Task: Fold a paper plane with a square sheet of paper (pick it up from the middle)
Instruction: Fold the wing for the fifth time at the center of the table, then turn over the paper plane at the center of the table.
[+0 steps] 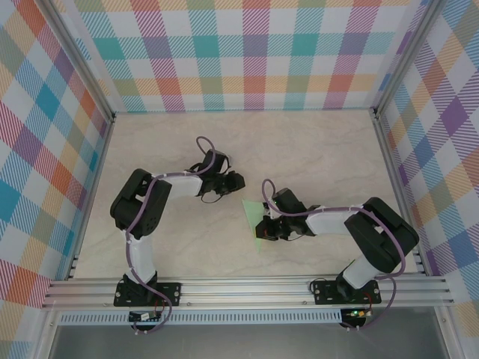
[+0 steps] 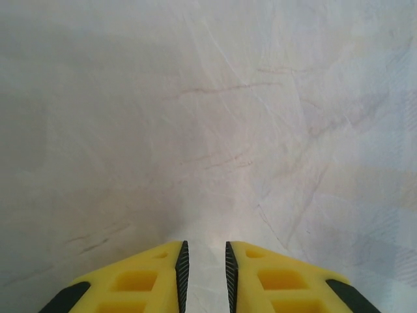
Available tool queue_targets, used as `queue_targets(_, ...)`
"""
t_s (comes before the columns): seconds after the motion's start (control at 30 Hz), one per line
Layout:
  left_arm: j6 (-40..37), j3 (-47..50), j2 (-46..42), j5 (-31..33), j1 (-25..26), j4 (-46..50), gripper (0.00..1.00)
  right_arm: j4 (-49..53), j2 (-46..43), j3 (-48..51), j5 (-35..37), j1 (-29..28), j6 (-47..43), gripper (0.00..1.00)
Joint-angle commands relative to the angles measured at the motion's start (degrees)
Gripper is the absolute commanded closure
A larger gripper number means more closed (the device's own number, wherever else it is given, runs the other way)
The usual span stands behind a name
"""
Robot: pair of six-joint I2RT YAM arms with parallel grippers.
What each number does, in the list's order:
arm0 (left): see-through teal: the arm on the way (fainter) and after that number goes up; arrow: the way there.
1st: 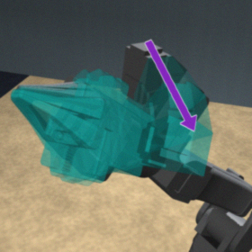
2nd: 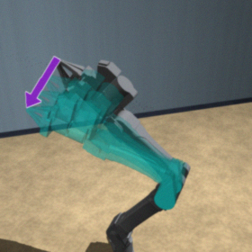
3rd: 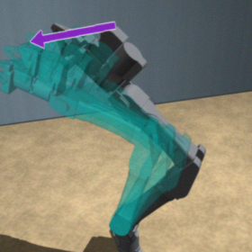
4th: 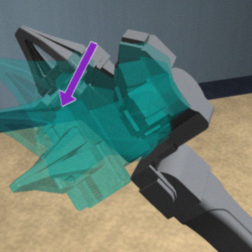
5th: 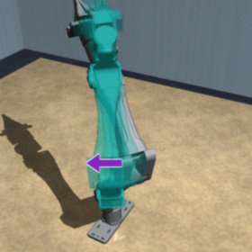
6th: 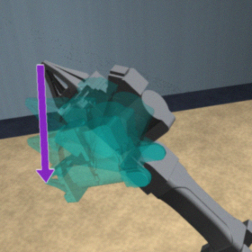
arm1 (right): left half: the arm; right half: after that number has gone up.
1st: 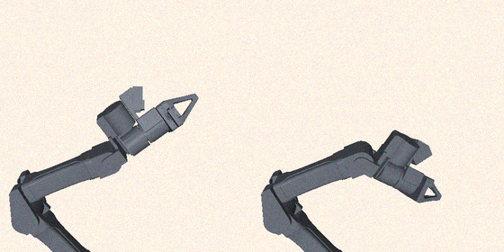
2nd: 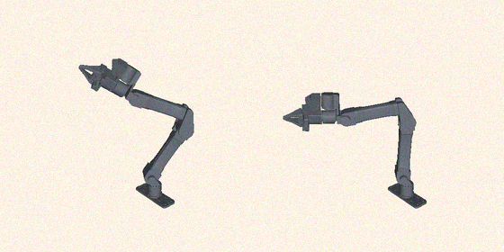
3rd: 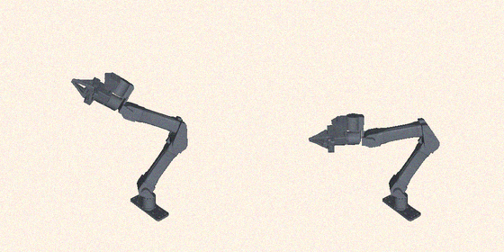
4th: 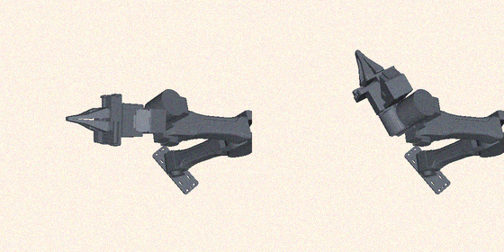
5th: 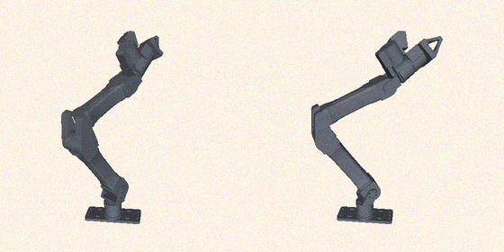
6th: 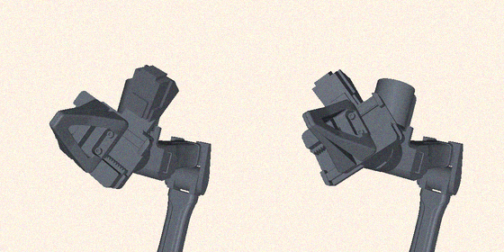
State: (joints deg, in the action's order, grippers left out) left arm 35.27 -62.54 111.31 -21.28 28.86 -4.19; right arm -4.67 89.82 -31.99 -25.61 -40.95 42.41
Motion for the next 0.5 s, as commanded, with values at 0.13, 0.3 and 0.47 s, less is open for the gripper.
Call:
queue_targets(0.13, -1.6, -1.7, -12.6, 12.5, 3.8, 19.3, 0.62, 14.5, -16.6, -2.5, 6.5, 2.0, -2.4, 0.70)
queue_targets(0.3, 4.1, -0.4, -18.4, 22.1, 10.5, 29.1, 0.44, 17.9, -17.3, -1.6, 4.6, 9.8, -5.3, 0.60)
queue_targets(0.47, 8.3, -0.2, -18.3, 25.5, 15.9, 32.2, 0.40, 12.0, -11.0, -3.0, -1.5, 10.1, -4.4, 0.58)
